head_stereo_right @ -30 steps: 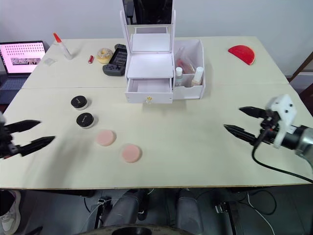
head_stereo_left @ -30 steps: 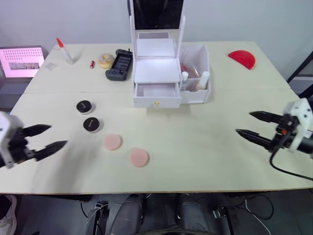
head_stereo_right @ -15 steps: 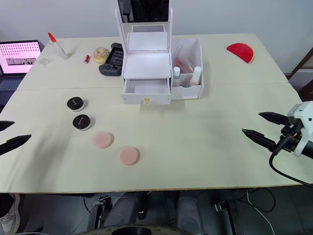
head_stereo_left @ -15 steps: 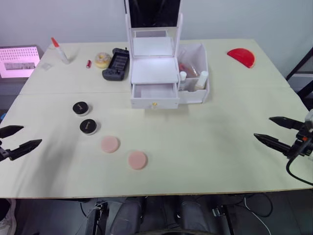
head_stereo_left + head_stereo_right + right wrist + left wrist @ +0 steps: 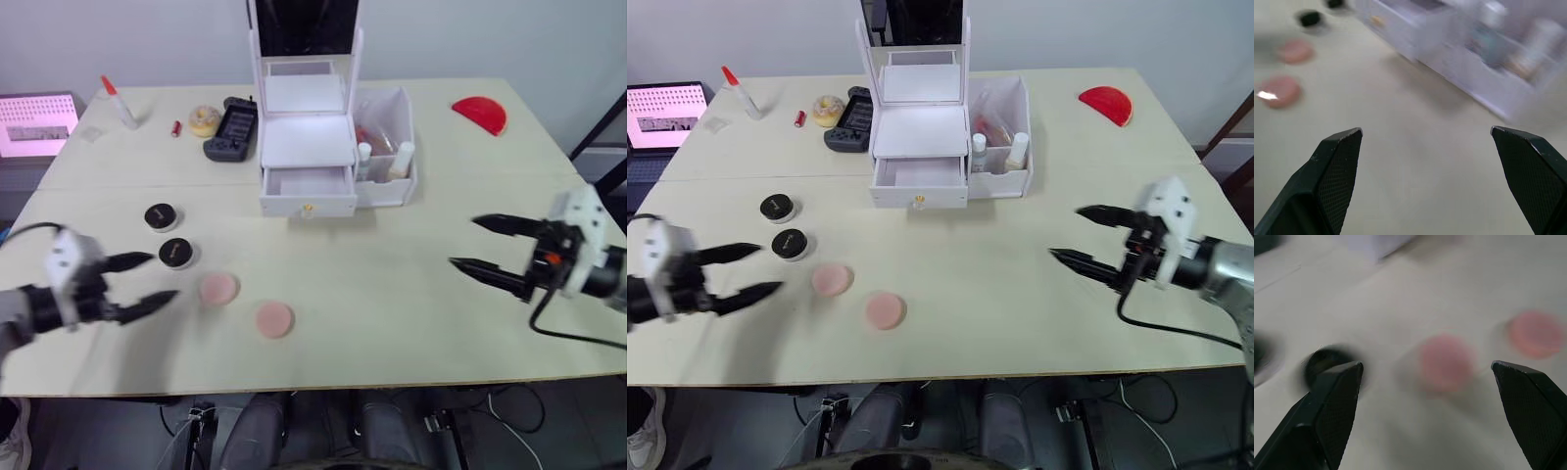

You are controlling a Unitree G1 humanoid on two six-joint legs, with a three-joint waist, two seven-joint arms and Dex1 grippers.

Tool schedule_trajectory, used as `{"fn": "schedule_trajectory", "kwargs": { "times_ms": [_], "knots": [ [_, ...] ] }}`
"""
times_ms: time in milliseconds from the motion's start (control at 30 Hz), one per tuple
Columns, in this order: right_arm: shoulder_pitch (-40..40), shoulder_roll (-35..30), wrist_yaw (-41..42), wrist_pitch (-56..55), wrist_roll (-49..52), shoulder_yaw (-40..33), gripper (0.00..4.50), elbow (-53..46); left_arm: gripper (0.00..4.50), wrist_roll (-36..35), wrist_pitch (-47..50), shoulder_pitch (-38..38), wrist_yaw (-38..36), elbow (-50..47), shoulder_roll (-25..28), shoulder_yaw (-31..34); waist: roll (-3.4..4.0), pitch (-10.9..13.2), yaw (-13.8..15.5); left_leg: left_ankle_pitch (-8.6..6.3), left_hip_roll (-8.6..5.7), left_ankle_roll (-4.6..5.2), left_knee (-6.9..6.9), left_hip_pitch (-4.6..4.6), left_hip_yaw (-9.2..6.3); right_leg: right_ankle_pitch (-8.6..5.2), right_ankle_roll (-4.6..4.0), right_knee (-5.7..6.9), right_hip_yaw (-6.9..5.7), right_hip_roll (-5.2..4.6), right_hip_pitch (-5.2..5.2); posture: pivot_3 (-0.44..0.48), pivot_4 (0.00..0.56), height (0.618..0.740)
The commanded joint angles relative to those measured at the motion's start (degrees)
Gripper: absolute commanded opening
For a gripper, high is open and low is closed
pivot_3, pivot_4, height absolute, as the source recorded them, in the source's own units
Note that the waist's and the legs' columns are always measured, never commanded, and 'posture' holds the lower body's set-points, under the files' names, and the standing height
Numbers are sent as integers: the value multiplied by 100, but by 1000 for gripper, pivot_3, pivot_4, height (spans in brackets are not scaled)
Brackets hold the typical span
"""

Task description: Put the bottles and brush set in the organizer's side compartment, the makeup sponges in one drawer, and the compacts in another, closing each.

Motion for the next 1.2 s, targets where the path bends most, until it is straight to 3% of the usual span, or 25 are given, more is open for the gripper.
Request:
{"fn": "schedule_trajectory", "kwargs": {
  "times_ms": [33,267,467,967,1067,1133,1200],
  "knots": [
    [-404,-40,48,198,329,425,4500,-383,4400,-114,160,-91,74,-725,-90,-662,-5,-2,1,0,2,0,-1,0,0,0,0,-1,-1,4,0,0,150,738],
    [-933,-59,469,101,440,1028,4500,-381,4400,464,-205,-858,-300,-335,-183,-2044,-4,-2,44,0,6,0,23,3,8,6,-11,4,-3,28,10,0,150,738],
    [-1038,-52,477,105,451,1243,4500,-597,4400,1125,-868,-1357,-443,456,-477,-2764,-4,-2,34,0,8,0,40,1,7,9,-10,6,-4,29,16,0,150,738],
    [-1391,113,-124,440,801,1159,4500,-729,4400,1422,-1070,-1569,-452,1105,-1033,-3146,-1,-2,40,-1,13,1,48,0,3,11,-11,12,-4,32,13,0,150,738],
    [-1419,121,-160,453,807,1164,4500,-714,3614,1339,-975,-1554,-489,1050,-1027,-3114,-1,-2,39,-1,13,1,49,0,3,11,-11,12,-5,32,13,0,150,738],
    [-1452,148,-197,458,789,1192,4500,-686,2692,1200,-851,-1533,-529,967,-1002,-3049,-1,-2,39,-1,12,1,49,0,3,11,-11,12,-4,32,13,0,150,738],
    [-1462,158,-208,460,783,1206,4500,-681,2642,1110,-769,-1527,-564,906,-975,-2995,-1,-2,38,-1,12,1,49,0,3,12,-11,13,-4,32,13,0,150,738]
  ]
}}
